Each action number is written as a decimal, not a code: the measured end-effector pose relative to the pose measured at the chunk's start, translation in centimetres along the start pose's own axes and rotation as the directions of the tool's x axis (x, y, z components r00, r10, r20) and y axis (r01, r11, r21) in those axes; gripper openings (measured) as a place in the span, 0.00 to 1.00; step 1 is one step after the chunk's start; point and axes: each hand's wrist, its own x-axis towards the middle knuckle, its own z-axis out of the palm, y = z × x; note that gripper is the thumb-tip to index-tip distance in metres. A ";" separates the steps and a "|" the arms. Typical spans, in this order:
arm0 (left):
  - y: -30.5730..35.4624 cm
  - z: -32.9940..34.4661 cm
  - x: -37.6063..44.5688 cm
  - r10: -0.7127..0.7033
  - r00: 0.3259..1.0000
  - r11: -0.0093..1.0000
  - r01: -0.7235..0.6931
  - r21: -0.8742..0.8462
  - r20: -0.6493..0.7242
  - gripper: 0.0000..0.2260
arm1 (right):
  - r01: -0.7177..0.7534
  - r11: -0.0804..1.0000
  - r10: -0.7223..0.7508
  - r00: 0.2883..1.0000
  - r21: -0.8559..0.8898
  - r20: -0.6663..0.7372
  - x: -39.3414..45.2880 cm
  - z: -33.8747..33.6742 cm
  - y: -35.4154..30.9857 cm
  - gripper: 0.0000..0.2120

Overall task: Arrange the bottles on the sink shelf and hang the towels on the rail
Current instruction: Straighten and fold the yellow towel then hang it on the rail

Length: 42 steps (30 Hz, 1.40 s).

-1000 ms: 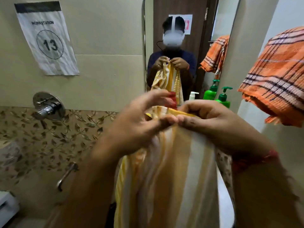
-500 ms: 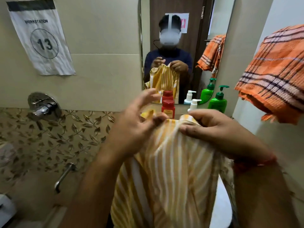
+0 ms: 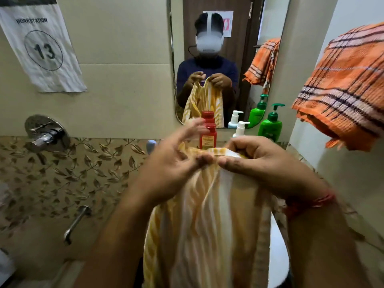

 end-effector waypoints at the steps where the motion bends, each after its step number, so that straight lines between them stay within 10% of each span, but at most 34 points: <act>1: 0.1 0.9 0.1 0.041 0.991 0.999 -0.044 0.018 0.126 0.22 | 0.025 1.000 -0.025 1.000 0.000 0.004 0.5 0.4 -0.4 0.13; 3: -0.4 1.5 0.1 0.108 0.991 0.991 -0.113 0.069 0.078 0.11 | 0.030 0.999 -0.030 0.999 0.018 -0.020 0.8 0.4 -0.2 0.11; 8: -2.7 -2.5 0.1 0.003 0.837 0.993 -0.065 -0.094 -0.547 0.07 | -0.089 0.996 0.089 0.996 0.005 -0.018 -1.5 -2.5 1.7 0.09; 10: -2.1 -2.5 0.1 0.024 0.872 0.999 -0.041 -0.023 -0.489 0.04 | -0.093 0.995 0.092 0.995 -0.036 -0.028 -1.3 -2.6 1.5 0.10; 13: -0.5 0.1 0.6 0.021 0.999 1.000 -0.020 0.023 -0.042 0.21 | 0.017 0.989 -0.018 1.000 -0.150 -0.001 0.7 -0.7 0.2 0.11; 15: -0.5 1.5 0.9 0.045 0.988 0.998 -0.051 0.035 0.146 0.15 | 0.063 0.978 -0.063 0.998 -0.197 0.006 1.6 0.0 0.0 0.11; 25: -2.9 -1.3 0.6 -0.040 0.856 0.998 0.008 -0.065 -0.515 0.06 | -0.221 0.975 0.220 0.975 0.033 0.041 -2.6 -4.2 2.8 0.11; 30: -2.9 -1.2 1.3 -0.104 0.855 0.993 0.066 -0.093 -0.507 0.07 | -0.123 0.955 0.113 0.992 0.269 0.052 -3.5 -4.6 2.4 0.18; 35: -1.8 -0.1 1.5 -0.206 0.925 0.974 0.163 -0.156 -0.320 0.15 | 0.141 0.619 -0.335 0.937 0.772 0.098 -3.3 -1.6 0.6 0.17; 39: -0.2 0.3 1.4 -0.213 0.958 0.912 0.124 -0.391 -0.192 0.19 | 0.210 0.971 -0.223 0.968 0.110 0.115 -1.1 0.6 -2.3 0.09; 42: 0.8 -0.1 1.4 -0.166 0.973 0.908 0.087 -0.409 -0.162 0.20 | 0.265 0.877 -0.330 0.938 -0.401 -0.103 1.0 3.2 -2.6 0.11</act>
